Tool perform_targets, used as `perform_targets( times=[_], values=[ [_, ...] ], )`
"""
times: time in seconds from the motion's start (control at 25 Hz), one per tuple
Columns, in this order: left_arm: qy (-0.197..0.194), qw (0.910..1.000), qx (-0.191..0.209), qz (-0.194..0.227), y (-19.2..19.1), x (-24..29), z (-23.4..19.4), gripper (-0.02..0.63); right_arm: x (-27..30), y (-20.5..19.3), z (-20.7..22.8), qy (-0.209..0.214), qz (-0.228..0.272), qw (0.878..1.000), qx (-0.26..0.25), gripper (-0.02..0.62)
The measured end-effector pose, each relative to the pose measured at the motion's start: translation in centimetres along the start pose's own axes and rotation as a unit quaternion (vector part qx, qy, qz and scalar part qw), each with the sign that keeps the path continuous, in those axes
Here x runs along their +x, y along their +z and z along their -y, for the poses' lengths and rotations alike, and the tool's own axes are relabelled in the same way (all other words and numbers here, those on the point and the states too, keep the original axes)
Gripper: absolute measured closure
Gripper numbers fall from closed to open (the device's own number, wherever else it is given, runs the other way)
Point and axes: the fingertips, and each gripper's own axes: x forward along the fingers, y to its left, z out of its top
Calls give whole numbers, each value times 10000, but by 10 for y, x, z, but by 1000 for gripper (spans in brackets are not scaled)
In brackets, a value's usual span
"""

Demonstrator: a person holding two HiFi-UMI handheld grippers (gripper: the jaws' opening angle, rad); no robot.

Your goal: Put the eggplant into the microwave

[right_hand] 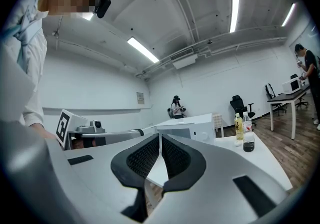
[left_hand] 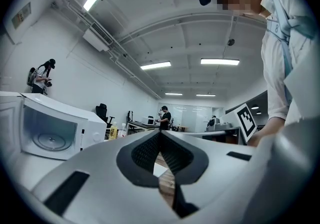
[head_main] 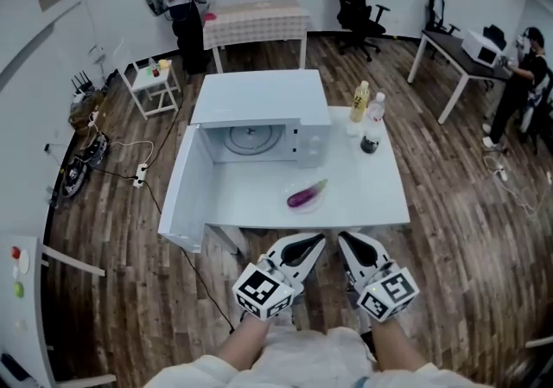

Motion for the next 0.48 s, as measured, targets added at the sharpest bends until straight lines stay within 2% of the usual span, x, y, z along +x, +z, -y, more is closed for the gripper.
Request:
perform_targets(
  times=[0.28,0.48],
  values=[
    [62,9999,-100,-83,-13,1,-56,604,38,-18,16,-122,-188,9997,38,558],
    [-43,9997,-205,-122,-21,12,-65,604,43,-26,27,-157,-330,9993,128,558]
  ],
)
